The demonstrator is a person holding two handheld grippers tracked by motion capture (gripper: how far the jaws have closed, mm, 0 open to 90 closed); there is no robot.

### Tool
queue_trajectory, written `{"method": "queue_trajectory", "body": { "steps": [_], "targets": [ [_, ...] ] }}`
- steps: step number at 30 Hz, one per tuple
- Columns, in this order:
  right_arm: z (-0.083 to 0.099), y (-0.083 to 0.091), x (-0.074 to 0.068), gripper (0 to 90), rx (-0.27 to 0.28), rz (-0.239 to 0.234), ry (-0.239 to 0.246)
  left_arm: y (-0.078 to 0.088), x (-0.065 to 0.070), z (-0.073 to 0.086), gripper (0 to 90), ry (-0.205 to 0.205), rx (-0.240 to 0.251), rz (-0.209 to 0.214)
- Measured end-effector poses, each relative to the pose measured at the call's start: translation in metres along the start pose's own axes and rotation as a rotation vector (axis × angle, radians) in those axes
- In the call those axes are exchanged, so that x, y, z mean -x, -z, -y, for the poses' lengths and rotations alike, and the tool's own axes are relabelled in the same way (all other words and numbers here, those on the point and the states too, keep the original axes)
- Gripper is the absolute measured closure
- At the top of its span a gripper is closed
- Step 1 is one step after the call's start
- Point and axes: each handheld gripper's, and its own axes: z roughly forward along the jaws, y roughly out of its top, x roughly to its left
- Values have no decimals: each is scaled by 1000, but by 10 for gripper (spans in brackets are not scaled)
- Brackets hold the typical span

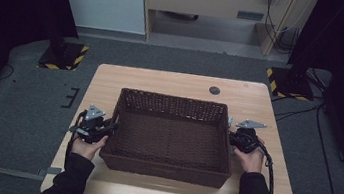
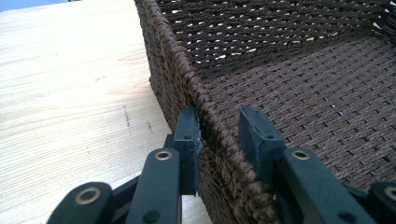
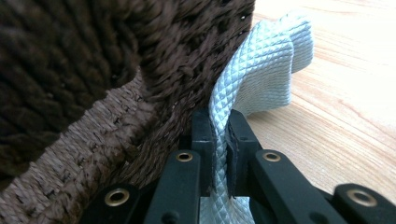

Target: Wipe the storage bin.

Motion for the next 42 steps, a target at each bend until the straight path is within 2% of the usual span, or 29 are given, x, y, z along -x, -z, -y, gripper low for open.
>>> {"method": "queue_trajectory", "body": {
  "steps": [2, 3, 5, 7, 9, 12, 14, 18, 20, 21, 23, 24, 26, 29, 32, 34, 35, 37, 42],
  "targets": [
    [-2, 5, 2, 844, 29, 3, -13, 0, 0, 0, 682, 5, 4, 3],
    [-4, 10, 2, 844, 65, 11, -11, 0, 0, 0, 682, 7, 5, 3],
    [-10, 24, 3, 845, 184, 8, -13, 0, 0, 0, 683, 8, 5, 2],
    [-17, 40, 1, 845, 296, 9, 6, 0, 0, 0, 686, 6, 1, -1],
    [-23, 47, -1, 845, 345, -3, 17, 0, 1, 0, 689, 5, 0, -5],
    [-24, 42, -5, 845, 314, -7, 42, 0, 1, 0, 693, 9, 3, -8],
    [-21, 36, -4, 845, 259, 1, 55, 0, 1, 0, 696, 17, 6, -10],
    [-14, 24, -1, 845, 156, -11, 46, -1, 1, 0, 704, 26, 12, -17],
    [-8, 15, 0, 845, 96, -7, 59, -2, 2, -1, 707, 23, 14, -25],
    [-6, 10, -1, 845, 50, -15, 48, -3, 1, -2, 708, 23, 14, -27],
    [-2, 2, 0, 844, -2, -13, 60, -4, 0, -3, 709, 25, 15, -26],
    [-1, 0, -1, 844, -10, -14, 53, -5, -1, -3, 708, 27, 15, -25],
    [-2, 2, 0, 844, 5, -14, 50, -6, -2, -4, 706, 33, 18, -23],
    [-8, 18, 3, 844, 93, -9, 29, -6, -3, -3, 685, 33, 28, -23],
    [-16, 41, 5, 844, 214, -23, 9, -6, -4, -3, 605, 26, 33, -47],
    [-19, 54, 5, 844, 258, -53, 12, -5, -5, -2, 518, 35, 36, -65],
    [-20, 59, 4, 844, 267, -58, 29, -5, -6, -2, 490, 37, 36, -63],
    [-19, 61, 1, 845, 251, -74, 50, -5, -6, -2, 472, 32, 37, -63],
    [-10, 48, -3, 845, 142, -55, 76, -2, -7, -2, 422, 27, 47, -42]
  ]
}}
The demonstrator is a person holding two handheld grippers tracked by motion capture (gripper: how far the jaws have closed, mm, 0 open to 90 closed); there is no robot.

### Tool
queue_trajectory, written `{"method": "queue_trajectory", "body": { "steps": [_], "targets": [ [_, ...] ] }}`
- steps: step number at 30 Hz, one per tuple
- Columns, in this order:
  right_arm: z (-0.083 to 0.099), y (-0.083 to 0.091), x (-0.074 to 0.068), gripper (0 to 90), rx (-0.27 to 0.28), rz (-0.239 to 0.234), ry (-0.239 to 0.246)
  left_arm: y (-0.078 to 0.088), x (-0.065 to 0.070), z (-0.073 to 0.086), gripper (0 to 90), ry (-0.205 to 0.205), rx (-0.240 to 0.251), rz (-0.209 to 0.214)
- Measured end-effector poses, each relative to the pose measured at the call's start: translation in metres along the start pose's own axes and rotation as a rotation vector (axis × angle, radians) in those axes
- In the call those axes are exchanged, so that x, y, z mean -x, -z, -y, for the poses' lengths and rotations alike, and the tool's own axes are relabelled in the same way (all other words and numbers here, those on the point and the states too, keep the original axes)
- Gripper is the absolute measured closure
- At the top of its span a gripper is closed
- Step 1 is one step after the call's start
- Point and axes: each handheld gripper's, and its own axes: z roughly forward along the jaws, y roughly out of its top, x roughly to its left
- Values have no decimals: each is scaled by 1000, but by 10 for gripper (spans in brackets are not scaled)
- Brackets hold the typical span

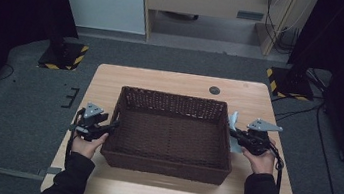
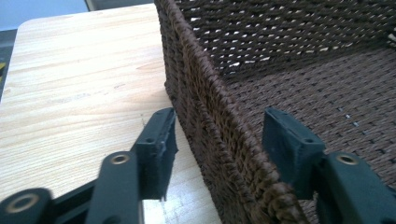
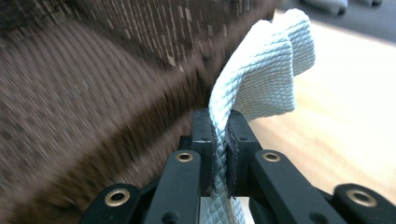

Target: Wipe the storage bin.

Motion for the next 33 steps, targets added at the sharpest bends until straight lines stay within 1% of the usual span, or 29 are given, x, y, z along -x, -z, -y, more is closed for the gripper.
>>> {"method": "queue_trajectory", "body": {
  "steps": [2, 4, 5, 6, 8, 10, 11, 12, 14, 16, 17, 18, 20, 24, 25, 26, 28, 30, 31, 33],
  "targets": [
    [8, -8, 2, 845, -56, 5, -12, 3, 1, -1, 416, -2, 10, 10],
    [15, -16, 2, 845, -100, 6, -12, 6, 3, 0, 425, -23, 7, 13],
    [19, -21, 1, 845, -133, 11, -16, 7, 4, 0, 431, -31, 3, 15],
    [22, -25, 1, 844, -157, 16, -4, 7, 4, 1, 437, -32, -1, 19],
    [24, -27, 0, 844, -175, 17, -13, 9, 4, 3, 442, -32, -3, 25],
    [20, -23, 0, 844, -145, 22, -16, 8, 5, 5, 470, -38, -15, 35],
    [17, -19, 0, 844, -115, 25, -24, 8, 6, 6, 496, -41, -23, 34],
    [13, -12, 1, 844, -76, 21, -20, 7, 6, 7, 514, -41, -29, 31],
    [4, 2, 0, 844, 13, 19, -28, 6, 5, 7, 542, -24, -25, 43],
    [-4, 17, -2, 844, 92, 8, -15, 6, 5, 8, 576, -19, -22, 49],
    [-7, 22, -3, 845, 115, 2, -1, 6, 6, 8, 599, -14, -18, 50],
    [-9, 25, -5, 844, 122, 1, 9, 6, 7, 7, 630, -12, -17, 49],
    [-8, 25, -5, 845, 105, -5, 20, 6, 8, 7, 655, -12, -14, 41],
    [4, 10, -2, 845, 14, -8, 2, 6, 10, 7, 684, -8, -16, 28],
    [6, 6, -2, 845, -20, -10, 2, 6, 9, 7, 687, 1, -15, 28],
    [9, 2, -2, 845, -39, -7, 7, 5, 9, 6, 689, 5, -12, 29],
    [14, -6, -2, 845, -83, -10, -3, 4, 9, 6, 693, 12, -8, 27],
    [18, -14, -2, 844, -121, -9, -6, 3, 8, 5, 695, 8, -7, 22],
    [20, -17, -2, 844, -135, -9, -16, 2, 8, 4, 695, 9, -8, 21],
    [23, -23, -3, 844, -171, -7, -10, 1, 7, 3, 695, 10, -8, 18]
  ]
}}
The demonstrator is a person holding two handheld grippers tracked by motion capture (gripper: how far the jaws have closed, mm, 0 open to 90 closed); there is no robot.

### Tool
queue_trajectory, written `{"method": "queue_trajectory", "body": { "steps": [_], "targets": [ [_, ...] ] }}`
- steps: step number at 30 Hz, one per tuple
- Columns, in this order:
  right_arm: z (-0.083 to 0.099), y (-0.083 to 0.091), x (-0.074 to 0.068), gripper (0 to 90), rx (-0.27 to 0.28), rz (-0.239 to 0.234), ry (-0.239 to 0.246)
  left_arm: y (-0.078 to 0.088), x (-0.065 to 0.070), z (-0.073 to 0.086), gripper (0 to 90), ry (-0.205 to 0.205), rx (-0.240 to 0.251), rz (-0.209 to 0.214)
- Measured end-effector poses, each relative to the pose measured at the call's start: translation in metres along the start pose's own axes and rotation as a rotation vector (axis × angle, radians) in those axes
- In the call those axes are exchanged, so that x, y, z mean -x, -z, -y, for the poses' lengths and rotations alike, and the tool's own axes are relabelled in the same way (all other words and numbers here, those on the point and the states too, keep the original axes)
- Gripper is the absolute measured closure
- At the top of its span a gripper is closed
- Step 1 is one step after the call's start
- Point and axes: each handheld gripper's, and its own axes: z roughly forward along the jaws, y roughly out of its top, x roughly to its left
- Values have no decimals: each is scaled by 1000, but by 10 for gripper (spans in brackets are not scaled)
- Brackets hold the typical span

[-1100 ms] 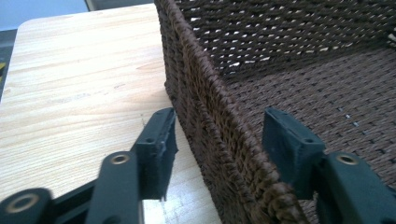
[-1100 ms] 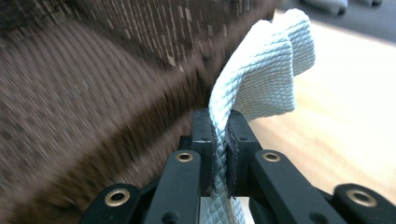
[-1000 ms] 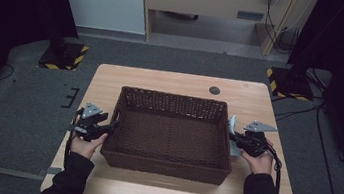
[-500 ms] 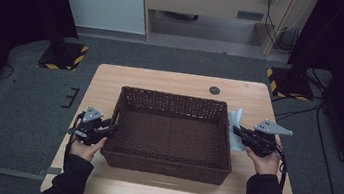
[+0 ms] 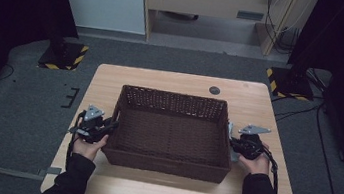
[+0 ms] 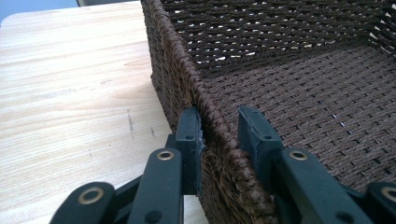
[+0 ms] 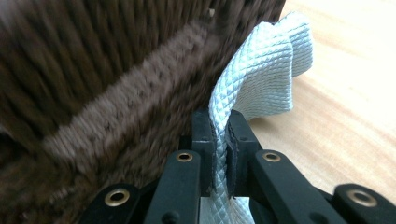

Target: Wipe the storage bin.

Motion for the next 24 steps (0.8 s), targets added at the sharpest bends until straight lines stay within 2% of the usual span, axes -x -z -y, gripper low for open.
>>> {"method": "queue_trajectory", "body": {
  "steps": [2, 3, 6, 8, 10, 12, 15, 19, 24],
  "targets": [
    [0, -2, 0, 844, -7, 9, 10, -2, -1, -1, 694, 1, 1, -1],
    [-2, 0, 0, 844, 3, 10, -1, -3, -2, -2, 693, 1, 0, -3],
    [-10, 18, 2, 844, 111, 10, -12, -5, -4, -3, 690, 5, 6, -4],
    [-16, 35, 1, 845, 209, -1, -7, -6, -6, -4, 685, 7, 4, -5],
    [-21, 46, -3, 845, 261, -13, 20, -6, -6, -4, 673, 5, 8, -3],
    [-22, 47, -6, 845, 248, -14, 42, -5, -6, -3, 634, 1, 13, -19],
    [-19, 36, -7, 845, 190, -17, 56, -4, -8, -2, 552, -3, 18, -31],
    [-11, 20, -6, 845, 88, -10, 55, -2, -10, -1, 473, -5, 21, -8],
    [-1, 1, -6, 845, -14, -3, 50, 3, -9, -1, 460, -29, 23, 15]
  ]
}}
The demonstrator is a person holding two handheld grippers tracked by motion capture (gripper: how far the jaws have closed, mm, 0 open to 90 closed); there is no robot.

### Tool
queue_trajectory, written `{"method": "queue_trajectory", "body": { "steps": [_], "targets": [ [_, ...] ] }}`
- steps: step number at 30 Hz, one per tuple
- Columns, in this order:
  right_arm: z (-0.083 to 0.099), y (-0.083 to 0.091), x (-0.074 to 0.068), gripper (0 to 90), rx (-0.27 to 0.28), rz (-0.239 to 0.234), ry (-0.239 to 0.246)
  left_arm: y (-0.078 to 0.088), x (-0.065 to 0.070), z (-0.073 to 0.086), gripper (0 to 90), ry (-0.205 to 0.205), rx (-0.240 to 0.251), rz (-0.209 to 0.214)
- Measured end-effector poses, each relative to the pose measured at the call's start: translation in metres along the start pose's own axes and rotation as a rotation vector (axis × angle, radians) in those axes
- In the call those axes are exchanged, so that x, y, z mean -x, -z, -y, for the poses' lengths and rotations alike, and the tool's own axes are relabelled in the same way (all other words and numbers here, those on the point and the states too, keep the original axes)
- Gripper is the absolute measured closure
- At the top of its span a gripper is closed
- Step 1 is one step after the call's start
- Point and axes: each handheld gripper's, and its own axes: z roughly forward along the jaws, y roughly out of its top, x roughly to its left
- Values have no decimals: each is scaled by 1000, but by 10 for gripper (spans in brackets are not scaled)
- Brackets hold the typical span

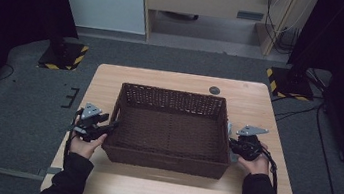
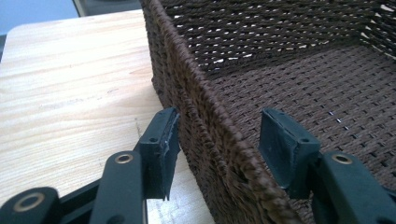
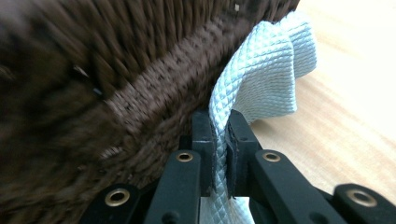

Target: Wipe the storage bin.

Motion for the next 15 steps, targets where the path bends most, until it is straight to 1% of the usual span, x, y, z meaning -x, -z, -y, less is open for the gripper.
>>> {"method": "queue_trajectory", "body": {
  "steps": [1, 2, 4, 5, 6, 7, 8, 11, 13, 15],
  "targets": [
    [1, -2, 0, 845, -10, 1, 2, 1, 0, 0, 465, -5, -2, 2],
    [0, -2, 0, 845, -10, 1, -3, 2, 1, 1, 473, -13, 1, 2],
    [-1, 3, 1, 844, 14, 4, -12, 4, 2, 3, 501, -17, -7, 14],
    [-3, 7, 3, 844, 34, 11, -15, 4, 3, 4, 516, -19, -8, 17],
    [-5, 13, 4, 844, 68, 19, -26, 5, 4, 5, 521, -22, -15, 19],
    [-7, 20, 5, 844, 108, 18, -36, 5, 4, 6, 534, -19, -21, 29],
    [-10, 29, 5, 844, 152, 18, -40, 5, 4, 6, 545, -17, -17, 32],
    [-13, 44, 3, 845, 219, 3, -30, 4, 3, 6, 563, -7, -19, 46],
    [-15, 48, 1, 844, 227, -3, -17, 5, 4, 6, 599, -7, -21, 44],
    [-15, 45, -1, 845, 218, -14, -11, 5, 5, 6, 635, 5, -23, 40]
  ]
}}
